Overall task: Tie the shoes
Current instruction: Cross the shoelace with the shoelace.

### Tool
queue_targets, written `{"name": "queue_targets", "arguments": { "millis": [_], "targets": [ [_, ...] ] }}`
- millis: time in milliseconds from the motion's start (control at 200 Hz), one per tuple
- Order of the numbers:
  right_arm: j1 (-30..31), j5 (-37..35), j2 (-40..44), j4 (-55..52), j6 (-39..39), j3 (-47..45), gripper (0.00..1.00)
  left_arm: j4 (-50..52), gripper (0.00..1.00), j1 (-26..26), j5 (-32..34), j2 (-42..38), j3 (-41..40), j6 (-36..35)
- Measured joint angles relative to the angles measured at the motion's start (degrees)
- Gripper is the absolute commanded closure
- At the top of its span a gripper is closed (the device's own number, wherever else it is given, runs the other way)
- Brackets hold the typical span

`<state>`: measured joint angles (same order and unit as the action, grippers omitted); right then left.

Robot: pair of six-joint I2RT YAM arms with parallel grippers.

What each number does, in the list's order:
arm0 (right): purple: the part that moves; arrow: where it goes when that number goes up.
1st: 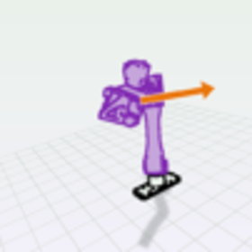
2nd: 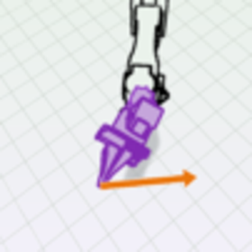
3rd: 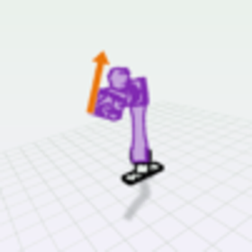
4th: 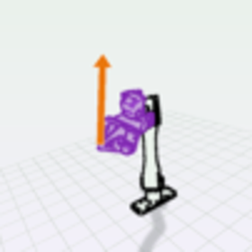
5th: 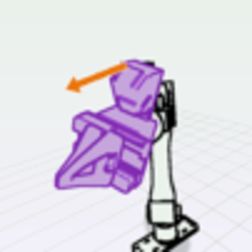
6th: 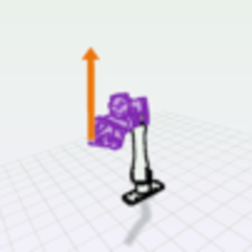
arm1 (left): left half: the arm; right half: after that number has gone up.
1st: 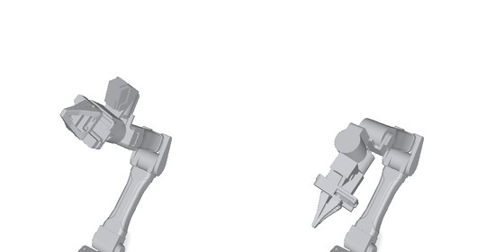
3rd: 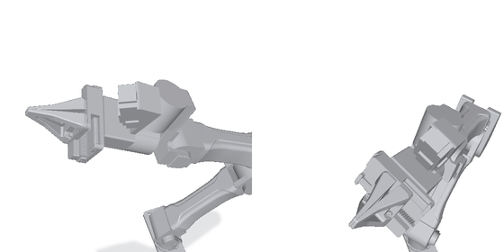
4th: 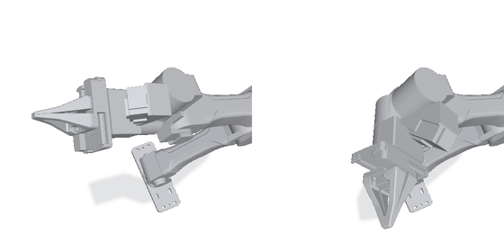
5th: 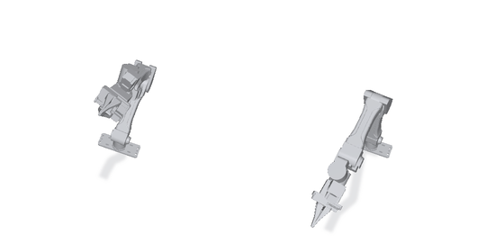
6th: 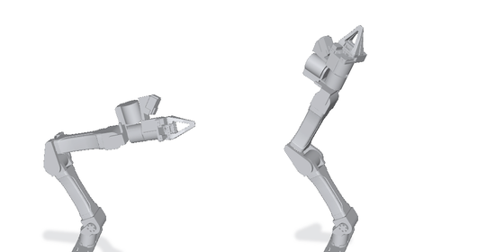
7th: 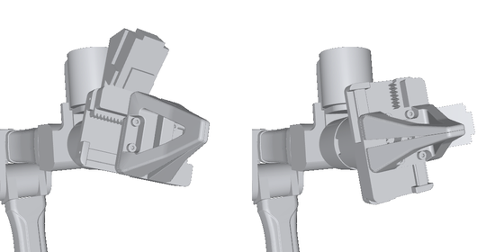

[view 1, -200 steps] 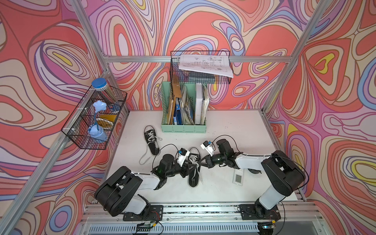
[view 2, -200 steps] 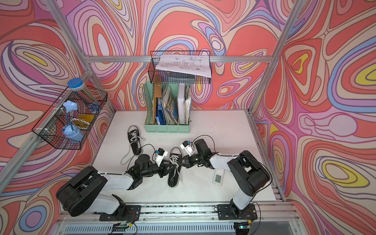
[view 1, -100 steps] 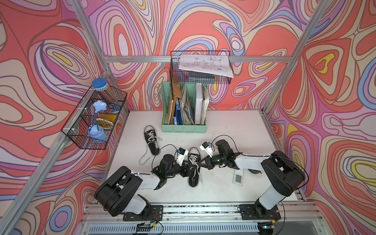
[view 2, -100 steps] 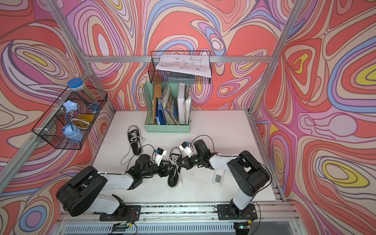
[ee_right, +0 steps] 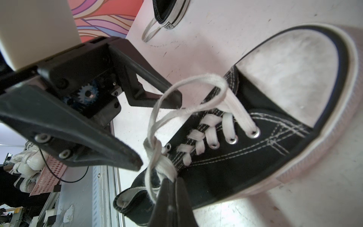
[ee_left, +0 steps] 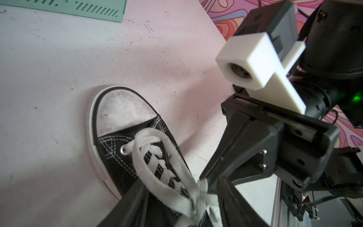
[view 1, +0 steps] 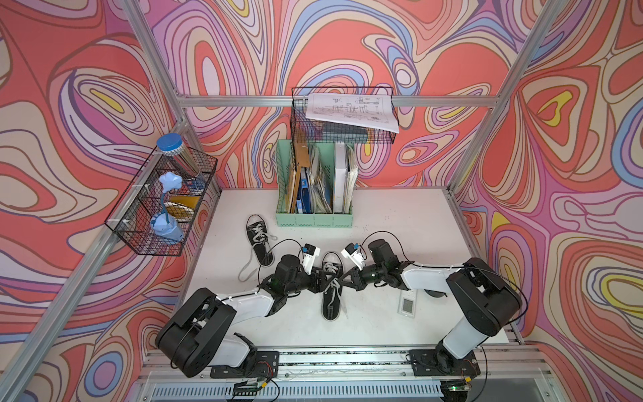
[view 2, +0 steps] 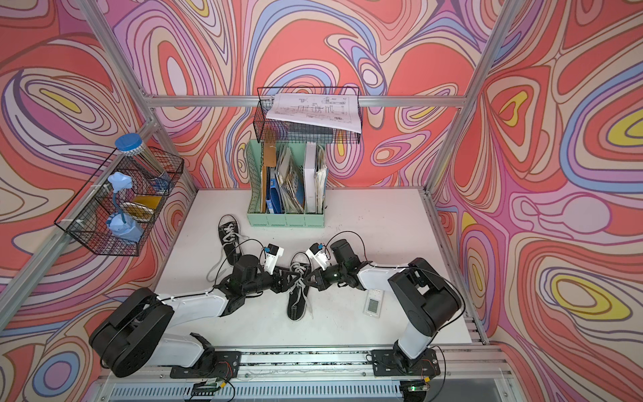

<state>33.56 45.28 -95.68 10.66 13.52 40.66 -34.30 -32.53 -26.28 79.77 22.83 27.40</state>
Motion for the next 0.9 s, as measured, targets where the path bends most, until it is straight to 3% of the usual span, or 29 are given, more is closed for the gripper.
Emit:
{"name": "queue_targets", "arguments": {
  "millis": [340, 761, 901],
  "targets": [
    [0.4, -0.3, 0.0, -0.1, -0.4, 0.0, 1.00, 2.4, 0.64, 0.0, 1.7, 2.2, 2.9, -0.9],
    [0.5, -2.9, 0.0, -0.8, 2.4, -0.2, 1.00, 2.4, 1.00, 0.1, 1.6, 2.9, 3.6, -1.0],
    [0.5, -4.2, 0.1, 0.2, 5.1, -0.8, 1.00, 2.3, 1.00, 0.4, 1.6, 2.9, 3.6, -0.9]
  ]
}}
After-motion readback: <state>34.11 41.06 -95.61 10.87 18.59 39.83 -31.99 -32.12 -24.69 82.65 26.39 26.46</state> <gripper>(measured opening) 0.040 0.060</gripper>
